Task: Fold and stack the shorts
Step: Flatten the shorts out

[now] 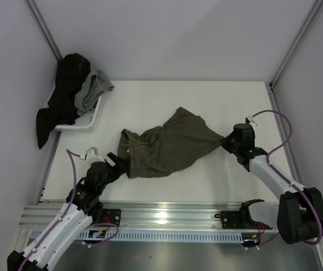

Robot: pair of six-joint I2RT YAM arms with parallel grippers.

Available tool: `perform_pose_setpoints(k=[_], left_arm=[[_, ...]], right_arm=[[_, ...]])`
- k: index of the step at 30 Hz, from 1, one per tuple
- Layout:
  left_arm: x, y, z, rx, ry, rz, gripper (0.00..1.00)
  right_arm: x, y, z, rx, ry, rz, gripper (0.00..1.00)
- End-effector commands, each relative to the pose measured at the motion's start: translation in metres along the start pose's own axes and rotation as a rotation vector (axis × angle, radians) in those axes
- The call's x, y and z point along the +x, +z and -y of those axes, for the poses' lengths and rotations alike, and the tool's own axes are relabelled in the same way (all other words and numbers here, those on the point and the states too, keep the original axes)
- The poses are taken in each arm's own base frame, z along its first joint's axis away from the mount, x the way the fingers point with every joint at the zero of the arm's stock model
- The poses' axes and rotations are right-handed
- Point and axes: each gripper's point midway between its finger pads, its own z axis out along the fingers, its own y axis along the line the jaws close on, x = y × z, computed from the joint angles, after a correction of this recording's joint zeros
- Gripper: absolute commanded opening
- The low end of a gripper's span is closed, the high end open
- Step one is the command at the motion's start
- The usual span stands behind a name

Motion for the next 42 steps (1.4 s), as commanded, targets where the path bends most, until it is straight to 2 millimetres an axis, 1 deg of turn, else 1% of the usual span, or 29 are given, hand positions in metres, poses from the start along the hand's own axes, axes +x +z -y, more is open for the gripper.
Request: perform_pose_setpoints(k=[1, 3, 4, 5, 7, 8, 9, 11, 12, 14, 15, 17, 19, 20, 23, 26, 28, 29, 31, 32, 33, 34, 35, 37, 38, 39, 40, 41, 42], left_arm=[[0.015, -0.004, 0.034, 0.208, -0.002, -0.059, 0.92], [0.013, -0.009, 0.041, 0.234, 0.017, -0.045, 0.92], [0.013, -0.011, 0.040, 0.237, 0.028, -0.043, 0.92], [0.007, -0.016, 0.048, 0.277, 0.048, -0.015, 0.93], [0.004, -0.025, 0.063, 0.367, 0.080, -0.010, 0.93], [0.003, -0.027, 0.068, 0.391, 0.088, -0.003, 0.93], [0.003, -0.029, 0.070, 0.399, 0.085, -0.011, 0.93], [0.013, -0.026, 0.067, 0.379, 0.064, -0.066, 0.92], [0.022, -0.021, 0.062, 0.348, 0.059, -0.106, 0.91], [0.039, -0.019, 0.061, 0.354, 0.031, -0.173, 0.91], [0.044, -0.019, 0.061, 0.352, 0.027, -0.190, 0.90], [0.052, -0.021, 0.063, 0.361, 0.048, -0.198, 0.90], [0.051, -0.022, 0.064, 0.364, 0.094, -0.167, 0.90], [0.055, -0.025, 0.068, 0.394, 0.125, -0.173, 0.90], [0.061, -0.027, 0.070, 0.428, 0.202, -0.179, 0.89], [0.070, -0.028, 0.074, 0.473, 0.235, -0.202, 0.87], [0.074, -0.026, 0.076, 0.486, 0.236, -0.211, 0.84], [0.082, -0.023, 0.070, 0.460, 0.253, -0.242, 0.83], [0.085, -0.023, 0.077, 0.488, 0.246, -0.254, 0.81], [0.093, -0.019, 0.072, 0.466, 0.257, -0.281, 0.81], [0.097, -0.018, 0.071, 0.468, 0.259, -0.298, 0.77], [0.098, -0.018, 0.075, 0.480, 0.249, -0.297, 0.76], [0.106, -0.016, 0.070, 0.464, 0.260, -0.322, 0.74], [0.108, -0.015, 0.071, 0.456, 0.247, -0.322, 0.62], [0.109, -0.016, 0.075, 0.475, 0.239, -0.319, 0.47], [0.111, -0.015, 0.075, 0.470, 0.235, -0.327, 0.36], [0.111, -0.017, 0.080, 0.483, 0.226, -0.336, 0.26], [0.109, -0.019, 0.088, 0.502, 0.221, -0.338, 0.16], [0.110, -0.021, 0.090, 0.504, 0.214, -0.351, 0.00]], right_arm=[[-0.020, 0.000, 0.016, 0.071, -0.021, 0.028, 0.00], [-0.021, 0.008, 0.022, 0.097, -0.019, 0.011, 0.00], [-0.022, 0.010, 0.023, 0.101, -0.019, 0.011, 0.00], [-0.024, 0.013, 0.021, 0.098, -0.023, 0.012, 0.00], [-0.026, 0.020, 0.024, 0.108, -0.022, 0.005, 0.00], [-0.027, 0.023, 0.024, 0.112, -0.020, 0.004, 0.00], [-0.033, 0.026, 0.021, 0.106, -0.015, 0.011, 0.00], [-0.034, 0.034, 0.024, 0.123, -0.014, -0.001, 0.00], [-0.039, 0.037, 0.020, 0.118, -0.006, 0.008, 0.00], [-0.039, 0.044, 0.022, 0.128, -0.001, -0.001, 0.00], [-0.043, 0.047, 0.018, 0.121, 0.004, 0.005, 0.00], [-0.042, 0.053, 0.019, 0.131, 0.003, 0.000, 0.00], [-0.042, 0.058, 0.020, 0.133, 0.006, -0.009, 0.00], [-0.042, 0.060, 0.019, 0.128, 0.006, -0.010, 0.00], [-0.038, 0.065, 0.019, 0.124, 0.007, -0.024, 0.00], [-0.036, 0.067, 0.020, 0.121, 0.010, -0.030, 0.00], [-0.035, 0.068, 0.020, 0.120, 0.010, -0.034, 0.00], [-0.036, 0.068, 0.020, 0.119, 0.008, -0.031, 0.00], [-0.037, 0.068, 0.020, 0.116, 0.009, -0.031, 0.00], [-0.038, 0.068, 0.020, 0.115, 0.009, -0.031, 0.00], [-0.039, 0.068, 0.020, 0.113, 0.013, -0.030, 0.00], [-0.039, 0.068, 0.019, 0.111, 0.011, -0.032, 0.00], [-0.040, 0.067, 0.018, 0.109, 0.011, -0.030, 0.00], [-0.042, 0.065, 0.018, 0.107, 0.008, -0.030, 0.00], [-0.040, 0.063, 0.020, 0.117, 0.009, -0.044, 0.00], [-0.043, 0.061, 0.017, 0.118, 0.008, -0.047, 0.00], [-0.045, 0.056, 0.015, 0.119, 0.007, -0.049, 0.00], [-0.040, 0.050, 0.020, 0.144, 0.003, -0.079, 0.00], [-0.037, 0.045, 0.022, 0.157, 0.002, -0.088, 0.00]])
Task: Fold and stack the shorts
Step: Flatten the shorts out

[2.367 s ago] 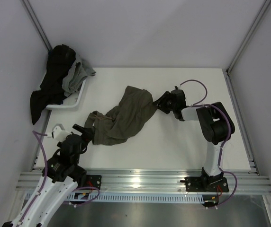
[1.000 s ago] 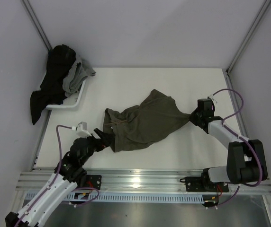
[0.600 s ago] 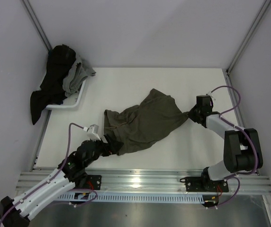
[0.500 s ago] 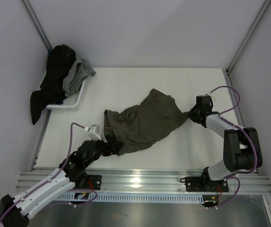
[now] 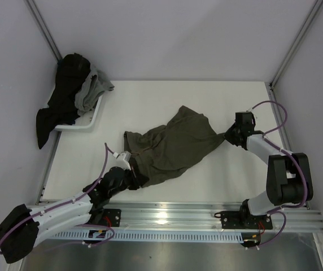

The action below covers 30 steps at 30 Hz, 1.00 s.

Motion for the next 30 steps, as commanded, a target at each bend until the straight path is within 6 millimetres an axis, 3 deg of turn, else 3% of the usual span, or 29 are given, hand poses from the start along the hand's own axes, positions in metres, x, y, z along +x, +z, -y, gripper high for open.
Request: perform_pose_setpoints(k=[1, 6, 8, 9, 10, 12, 13, 14, 15, 16, 17, 19, 23, 26, 28, 30], left_arm=[[-0.020, -0.001, 0.042, 0.135, -0.024, 0.035, 0.00], [-0.034, -0.020, 0.083, 0.183, -0.106, -0.042, 0.00], [-0.040, -0.023, 0.075, 0.111, -0.151, -0.063, 0.00], [-0.054, -0.029, 0.086, 0.123, -0.171, -0.068, 0.00], [-0.072, -0.026, 0.072, 0.086, -0.231, -0.041, 0.00], [-0.078, -0.029, 0.075, 0.169, -0.297, -0.107, 0.00], [-0.100, -0.026, 0.060, 0.154, -0.337, -0.049, 0.00], [-0.101, -0.019, 0.045, 0.116, -0.368, -0.065, 0.00], [-0.102, -0.016, 0.039, 0.114, -0.378, -0.079, 0.00], [-0.116, -0.012, 0.029, 0.116, -0.395, -0.034, 0.00], [-0.112, -0.004, 0.017, 0.092, -0.429, -0.061, 0.00], [-0.115, 0.002, 0.003, 0.086, -0.467, -0.057, 0.00], [-0.110, 0.010, -0.001, 0.128, -0.458, -0.072, 0.06], [-0.103, 0.004, -0.001, 0.137, -0.447, -0.063, 0.08], [-0.108, -0.004, 0.008, 0.171, -0.409, -0.026, 0.12], [-0.108, -0.011, 0.013, 0.195, -0.390, -0.009, 0.25]], right_arm=[[-0.006, -0.025, 0.001, 0.026, -0.013, -0.013, 0.00], [-0.024, -0.070, 0.017, 0.105, -0.014, 0.074, 0.00], [-0.035, -0.083, 0.013, 0.115, -0.031, 0.083, 0.00], [-0.042, -0.086, 0.013, 0.134, -0.036, 0.096, 0.00], [-0.052, -0.093, 0.007, 0.139, -0.046, 0.111, 0.00], [-0.060, -0.088, 0.007, 0.170, -0.053, 0.117, 0.00], [-0.063, -0.086, 0.004, 0.169, -0.056, 0.118, 0.00], [-0.070, -0.084, -0.002, 0.165, -0.062, 0.123, 0.00], [-0.068, -0.070, 0.001, 0.200, -0.068, 0.096, 0.00], [-0.068, -0.064, 0.000, 0.215, -0.075, 0.083, 0.00], [-0.075, -0.059, -0.006, 0.216, -0.080, 0.086, 0.00], [-0.066, -0.037, 0.001, 0.269, -0.098, 0.029, 0.00], [-0.061, -0.022, -0.003, 0.257, -0.118, 0.009, 0.00], [-0.057, -0.021, 0.000, 0.240, -0.115, 0.014, 0.00], [-0.055, -0.019, 0.002, 0.227, -0.113, 0.011, 0.00], [-0.053, -0.018, 0.002, 0.218, -0.114, 0.002, 0.00]])
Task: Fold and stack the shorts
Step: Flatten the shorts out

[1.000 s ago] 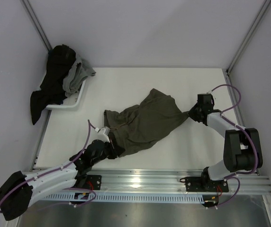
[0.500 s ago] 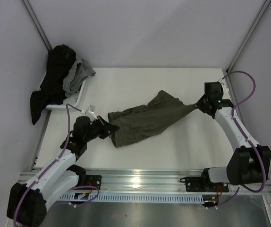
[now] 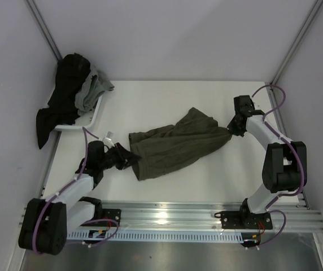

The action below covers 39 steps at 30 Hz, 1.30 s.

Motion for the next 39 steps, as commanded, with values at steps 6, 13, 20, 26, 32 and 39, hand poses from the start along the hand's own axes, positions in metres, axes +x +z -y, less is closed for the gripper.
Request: perform_pose_setpoints(k=[6, 13, 20, 26, 32, 39], left_arm=[[0.001, -0.024, 0.043, 0.156, 0.216, 0.063, 0.92], [0.014, -0.015, 0.022, 0.104, 0.275, 0.024, 0.94], [0.037, -0.003, 0.019, 0.059, 0.352, -0.004, 0.93], [0.046, 0.005, 0.015, 0.048, 0.397, -0.009, 0.91], [0.037, 0.010, 0.005, -0.008, 0.404, 0.036, 0.78], [0.047, 0.027, 0.014, 0.023, 0.397, -0.022, 0.43]], right_arm=[[-0.013, 0.000, -0.009, -0.053, -0.013, 0.041, 0.00], [-0.017, 0.002, -0.016, -0.069, -0.013, 0.036, 0.00], [-0.016, 0.005, -0.017, -0.066, -0.017, 0.023, 0.00], [-0.013, 0.019, -0.023, -0.069, -0.016, -0.008, 0.00], [-0.015, 0.024, -0.028, -0.071, -0.014, -0.013, 0.00], [-0.018, 0.027, -0.035, -0.076, -0.012, -0.014, 0.00]])
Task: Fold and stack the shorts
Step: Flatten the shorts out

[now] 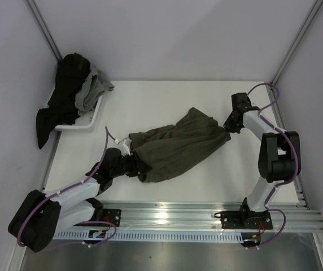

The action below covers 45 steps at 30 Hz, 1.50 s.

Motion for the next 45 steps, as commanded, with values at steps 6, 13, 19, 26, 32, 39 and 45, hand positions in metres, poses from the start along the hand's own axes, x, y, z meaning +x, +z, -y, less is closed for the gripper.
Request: perform_pose_setpoints(k=[6, 13, 19, 26, 32, 39, 45], left_arm=[[-0.003, 0.015, 0.022, 0.074, 0.026, 0.011, 0.02], [-0.029, -0.013, 0.028, 0.042, 0.030, 0.171, 0.00], [-0.035, -0.027, 0.032, 0.032, 0.039, 0.204, 0.00], [-0.021, -0.020, 0.025, 0.050, 0.011, 0.170, 0.00], [-0.023, -0.023, 0.024, 0.043, 0.016, 0.183, 0.00], [-0.026, -0.025, 0.024, 0.024, 0.027, 0.181, 0.00], [-0.031, -0.025, 0.030, 0.019, 0.036, 0.174, 0.00]], right_arm=[[-0.032, 0.003, -0.029, -0.040, -0.002, 0.041, 0.01], [-0.030, 0.015, -0.029, -0.047, -0.019, 0.004, 0.46], [-0.019, 0.009, -0.021, -0.066, 0.012, -0.006, 0.47], [-0.011, -0.009, -0.019, -0.128, 0.063, 0.009, 0.52], [-0.006, -0.025, -0.014, -0.207, 0.057, 0.039, 0.51], [-0.018, -0.036, -0.013, -0.413, -0.018, 0.108, 0.52], [-0.013, -0.030, -0.014, -0.448, -0.081, 0.128, 0.53]])
